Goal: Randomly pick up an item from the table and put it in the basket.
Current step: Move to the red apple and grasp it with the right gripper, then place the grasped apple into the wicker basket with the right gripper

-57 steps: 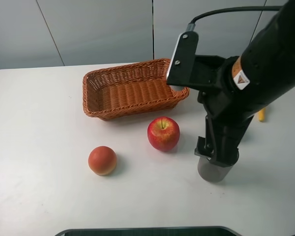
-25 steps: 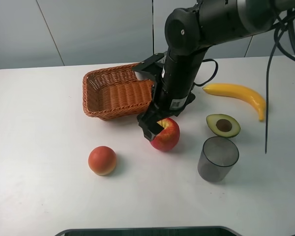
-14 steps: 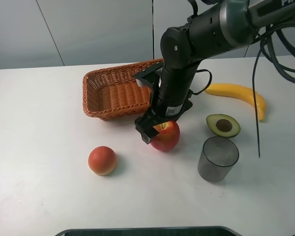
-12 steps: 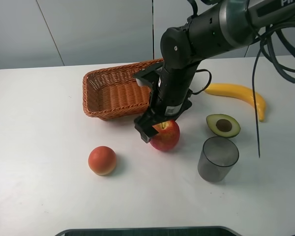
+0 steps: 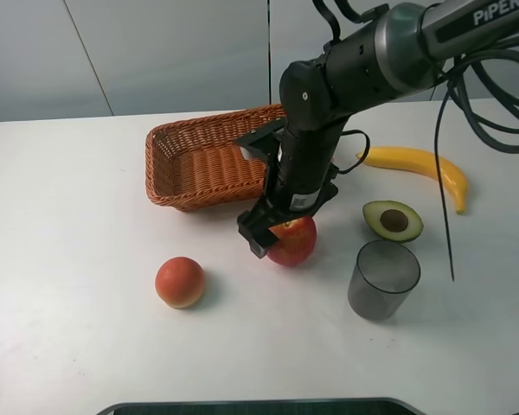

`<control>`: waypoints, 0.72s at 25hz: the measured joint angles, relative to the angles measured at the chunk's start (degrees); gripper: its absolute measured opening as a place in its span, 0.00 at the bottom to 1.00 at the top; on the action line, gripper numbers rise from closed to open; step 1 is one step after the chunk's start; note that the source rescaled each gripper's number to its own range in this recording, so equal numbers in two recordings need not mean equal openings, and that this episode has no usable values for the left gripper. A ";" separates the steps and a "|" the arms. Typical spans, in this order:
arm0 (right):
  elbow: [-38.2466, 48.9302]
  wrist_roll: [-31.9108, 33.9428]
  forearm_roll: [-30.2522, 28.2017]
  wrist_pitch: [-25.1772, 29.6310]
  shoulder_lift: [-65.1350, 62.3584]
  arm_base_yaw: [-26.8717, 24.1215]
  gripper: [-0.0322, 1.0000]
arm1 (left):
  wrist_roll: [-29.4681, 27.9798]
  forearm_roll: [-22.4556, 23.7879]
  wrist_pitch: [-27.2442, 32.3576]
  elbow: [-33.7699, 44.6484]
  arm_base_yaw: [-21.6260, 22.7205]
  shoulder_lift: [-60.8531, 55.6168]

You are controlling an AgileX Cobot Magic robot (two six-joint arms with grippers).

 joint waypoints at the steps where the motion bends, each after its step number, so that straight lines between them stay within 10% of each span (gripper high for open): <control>1: 0.00 0.00 0.00 0.00 0.00 0.00 1.00 | 0.00 0.00 0.00 0.00 0.00 0.00; 4: 0.00 0.00 0.00 0.00 0.00 0.00 0.87 | 0.00 0.00 0.00 0.00 0.00 0.00; 6: 0.00 0.14 0.01 0.00 0.00 0.00 0.03 | 0.00 0.00 0.00 0.00 0.00 0.00; 18: 0.00 -0.62 -0.13 0.98 0.00 0.00 0.05 | 0.00 0.00 0.00 0.00 0.00 0.00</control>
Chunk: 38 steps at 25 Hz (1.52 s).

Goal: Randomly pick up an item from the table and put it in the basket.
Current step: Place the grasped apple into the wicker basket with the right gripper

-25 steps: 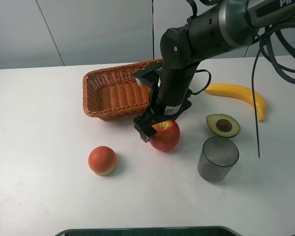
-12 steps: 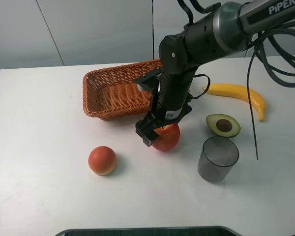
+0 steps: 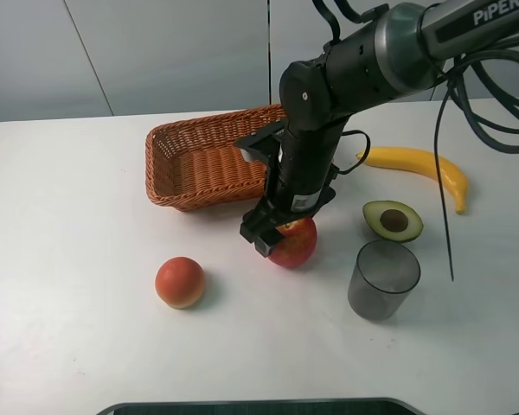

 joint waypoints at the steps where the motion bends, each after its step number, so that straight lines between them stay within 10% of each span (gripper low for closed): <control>1: 0.00 0.00 0.00 0.22 0.00 0.00 0.05 | 0.00 0.00 0.00 0.00 0.00 0.00; 19: -0.73 -0.11 -0.47 1.58 0.00 -0.63 0.05 | 0.00 -0.05 0.00 0.00 0.51 0.00; 34: -16.79 0.11 -1.20 24.72 -3.32 -0.71 0.05 | -0.12 -0.05 0.00 0.00 0.51 0.00; 38: -22.07 0.11 -1.74 23.94 -3.41 -0.71 0.05 | -0.12 -0.05 0.00 0.00 0.51 0.00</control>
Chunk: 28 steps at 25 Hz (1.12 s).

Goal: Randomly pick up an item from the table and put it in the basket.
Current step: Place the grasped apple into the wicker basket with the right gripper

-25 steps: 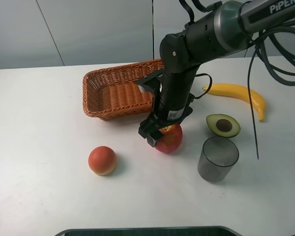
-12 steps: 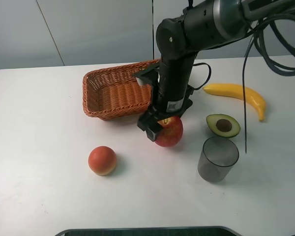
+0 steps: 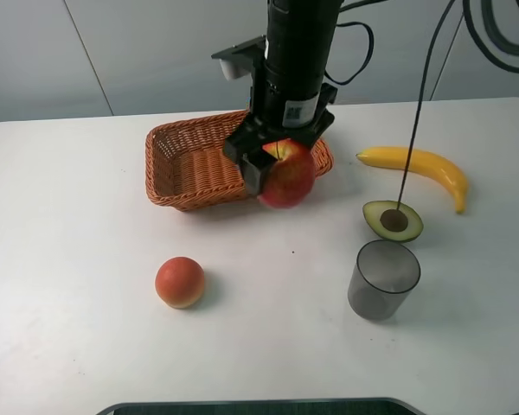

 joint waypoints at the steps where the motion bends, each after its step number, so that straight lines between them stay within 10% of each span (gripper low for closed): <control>1: -0.95 0.00 -0.33 -1.16 0.00 0.00 0.05 | 0.00 0.00 0.00 0.00 0.00 0.00; 28: -2.55 5.40 -11.44 -34.25 7.23 -0.99 0.05 | 0.00 0.00 0.00 0.00 0.00 0.00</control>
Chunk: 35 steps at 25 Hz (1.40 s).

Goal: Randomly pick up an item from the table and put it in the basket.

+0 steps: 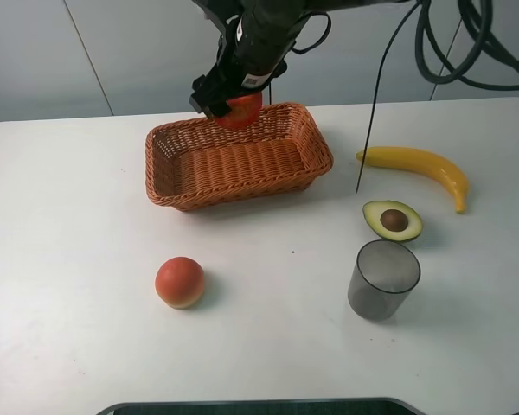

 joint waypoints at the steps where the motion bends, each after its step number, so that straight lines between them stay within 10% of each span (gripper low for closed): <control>1: 0.00 0.24 0.00 0.00 0.48 0.00 0.05 | 0.00 0.00 0.00 0.00 0.00 0.00; 15: 0.00 2.50 1.23 1.96 4.34 0.00 0.05 | 0.00 0.00 0.00 0.00 0.00 0.00; 16: 0.00 2.50 1.23 2.24 4.34 0.00 0.09 | 0.00 0.00 0.00 0.00 0.00 0.00; 18: 0.00 2.55 1.23 2.25 4.34 0.00 0.68 | 0.00 0.00 0.00 0.00 0.00 0.00; 20: 0.00 2.64 1.23 2.25 4.34 0.00 0.90 | 0.00 0.00 0.00 0.00 0.00 0.00; 35: 0.00 3.49 5.29 13.62 -3.80 -1.36 0.97 | 0.00 0.00 0.00 0.00 0.00 0.00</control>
